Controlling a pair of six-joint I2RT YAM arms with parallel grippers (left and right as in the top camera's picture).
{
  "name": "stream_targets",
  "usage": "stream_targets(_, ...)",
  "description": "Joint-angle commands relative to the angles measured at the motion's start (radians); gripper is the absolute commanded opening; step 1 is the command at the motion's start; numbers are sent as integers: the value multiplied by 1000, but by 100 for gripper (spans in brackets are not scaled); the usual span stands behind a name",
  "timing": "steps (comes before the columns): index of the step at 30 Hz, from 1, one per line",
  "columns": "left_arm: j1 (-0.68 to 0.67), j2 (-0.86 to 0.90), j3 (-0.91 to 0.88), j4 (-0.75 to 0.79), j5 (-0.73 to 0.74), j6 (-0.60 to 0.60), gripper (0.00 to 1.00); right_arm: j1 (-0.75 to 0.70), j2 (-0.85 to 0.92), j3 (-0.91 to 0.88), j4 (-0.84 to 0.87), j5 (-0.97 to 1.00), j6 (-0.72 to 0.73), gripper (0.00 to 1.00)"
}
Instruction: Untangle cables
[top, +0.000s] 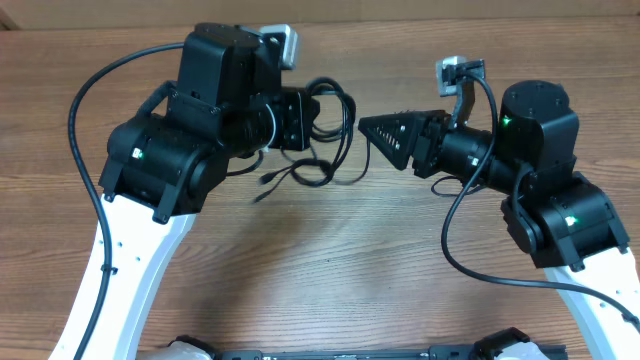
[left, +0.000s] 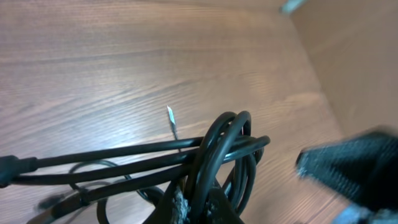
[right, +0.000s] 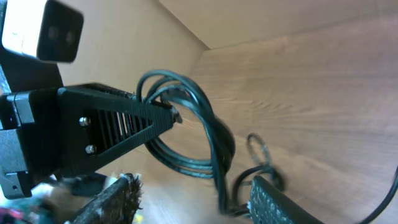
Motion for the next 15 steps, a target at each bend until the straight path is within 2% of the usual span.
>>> stream_targets(1, 4, 2, 10, -10, 76, 174, 4, 5, -8, 18, -7, 5, -209, 51)
stream_targets(7, 4, 2, 10, -3, 214, 174, 4, 5, -8, 18, -81, 10, -422, 49)
stream_targets(11, -12, 2, 10, -6, 219, 174, 4, 5, -8, 18, -81, 9, -440, 45)
stream_targets(14, -32, 2, 10, -6, 218, 174, 4, 5, -8, 18, -79, 9, -439, 37)
stream_targets(15, -44, 2, 10, -2, 214, 174, 4, 5, -8, 18, -79, 9, -439, 32)
